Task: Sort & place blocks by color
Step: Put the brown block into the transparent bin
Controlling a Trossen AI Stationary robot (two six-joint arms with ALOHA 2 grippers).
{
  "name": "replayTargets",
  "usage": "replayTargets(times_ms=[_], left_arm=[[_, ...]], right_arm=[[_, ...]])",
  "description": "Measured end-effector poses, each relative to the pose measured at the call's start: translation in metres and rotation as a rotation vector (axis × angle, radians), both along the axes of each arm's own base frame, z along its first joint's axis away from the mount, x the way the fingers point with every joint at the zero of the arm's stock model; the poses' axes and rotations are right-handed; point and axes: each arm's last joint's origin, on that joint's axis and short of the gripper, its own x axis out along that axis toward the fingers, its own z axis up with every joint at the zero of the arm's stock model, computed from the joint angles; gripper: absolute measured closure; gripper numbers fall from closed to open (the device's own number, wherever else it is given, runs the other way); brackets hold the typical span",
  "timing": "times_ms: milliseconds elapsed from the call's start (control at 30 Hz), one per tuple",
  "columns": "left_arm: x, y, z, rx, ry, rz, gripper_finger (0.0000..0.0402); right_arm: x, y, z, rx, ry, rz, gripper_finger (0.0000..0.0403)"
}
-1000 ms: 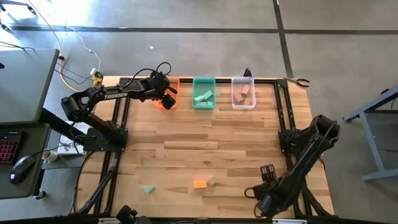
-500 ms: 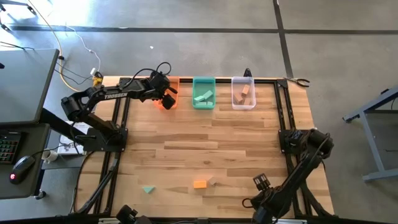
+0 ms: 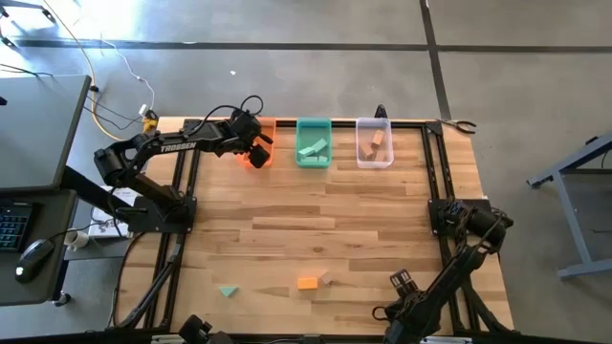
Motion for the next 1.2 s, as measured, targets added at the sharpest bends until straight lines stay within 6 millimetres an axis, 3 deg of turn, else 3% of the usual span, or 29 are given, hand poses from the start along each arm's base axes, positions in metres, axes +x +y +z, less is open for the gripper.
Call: replayTargets(times_ms=[100,133,367,633,900,1200], left_arm=[[0.000,0.000,0.000,0.000,0.001,-0.002,0.0151],[0.000,0.000,0.000,0.001,0.006,-0.010,0.0151],[0.003,-0.002,0.000,-0.028,-0.009,-0.089,0.0151],[0.013,-0.017,0.000,-0.037,0.026,-0.235,0.0151],[0.012,-0.055,0.029,-0.017,0.018,-0.359,0.0151],[0.008,-0.098,0.064,0.051,-0.130,-0.445,0.0151]], right_arm=[[0.000,-0.001,0.000,-0.008,-0.002,-0.026,0.0307],[0.001,-0.001,0.000,-0.015,-0.002,-0.038,0.0312],[0.009,-0.013,0.001,-0.123,-0.037,-0.182,0.0310],[0.038,-0.042,0.020,-0.231,-0.287,-0.295,0.0310],[0.068,-0.091,0.055,-0.327,-0.470,-0.351,0.0310],[0.103,-0.168,0.082,-0.386,-0.505,-0.437,0.0310]])
